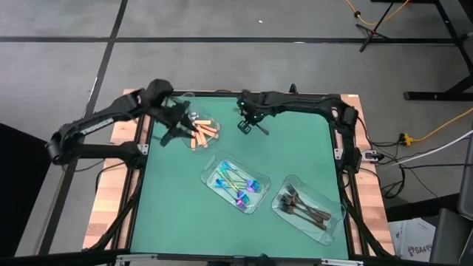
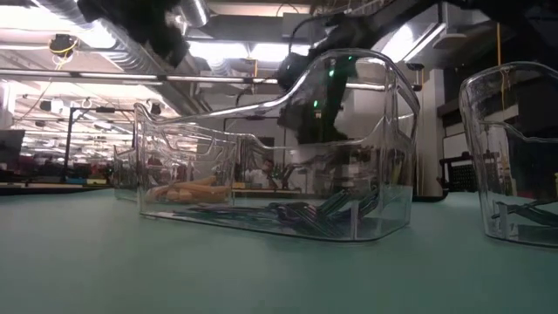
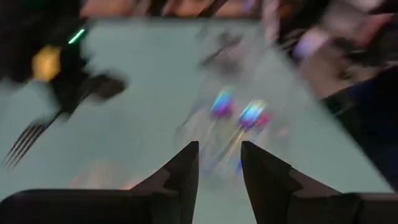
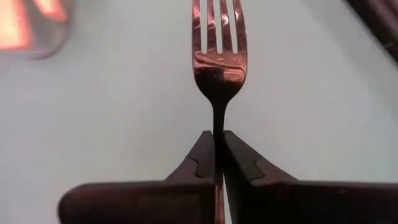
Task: Sort silverware by color (type)
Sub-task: Put black fork into the bottom transparent bin
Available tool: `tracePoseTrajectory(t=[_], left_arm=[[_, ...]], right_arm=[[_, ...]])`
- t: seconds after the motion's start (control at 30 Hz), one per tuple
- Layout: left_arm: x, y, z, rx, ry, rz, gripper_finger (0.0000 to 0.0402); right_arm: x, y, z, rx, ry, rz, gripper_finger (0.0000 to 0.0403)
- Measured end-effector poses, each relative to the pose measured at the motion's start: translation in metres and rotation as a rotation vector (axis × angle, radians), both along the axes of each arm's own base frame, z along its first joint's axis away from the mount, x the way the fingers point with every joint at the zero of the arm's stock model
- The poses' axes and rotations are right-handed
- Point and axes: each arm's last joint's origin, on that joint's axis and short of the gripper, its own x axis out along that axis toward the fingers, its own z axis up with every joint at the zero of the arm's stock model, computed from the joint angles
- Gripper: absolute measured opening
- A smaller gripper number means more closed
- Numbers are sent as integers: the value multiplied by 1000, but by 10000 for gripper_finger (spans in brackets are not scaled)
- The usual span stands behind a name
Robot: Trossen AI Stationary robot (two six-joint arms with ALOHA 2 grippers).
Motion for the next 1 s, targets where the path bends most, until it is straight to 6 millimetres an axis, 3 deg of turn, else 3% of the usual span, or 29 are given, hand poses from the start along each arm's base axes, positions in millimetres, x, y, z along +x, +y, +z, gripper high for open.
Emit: tracePoseTrajectory(t=[0.1, 0.27, 0.47, 0.73, 1.0], left_arm=[[-1, -17, 0, 3, -128, -70, 114], [0, -35, -9, 75, -249, 51, 114], [6, -52, -39, 71, -358, 165, 114], [0, -57, -80, 91, -359, 347, 114], [-23, -62, -95, 123, -412, 369, 114]], right_arm=[[-10, 4, 24, -14, -8, 26, 1], [-27, 17, 59, -19, -29, 68, 1], [-41, 52, 94, -45, -48, 187, 1], [-64, 104, 125, -42, -23, 339, 1], [-91, 145, 146, 5, -1, 396, 1]])
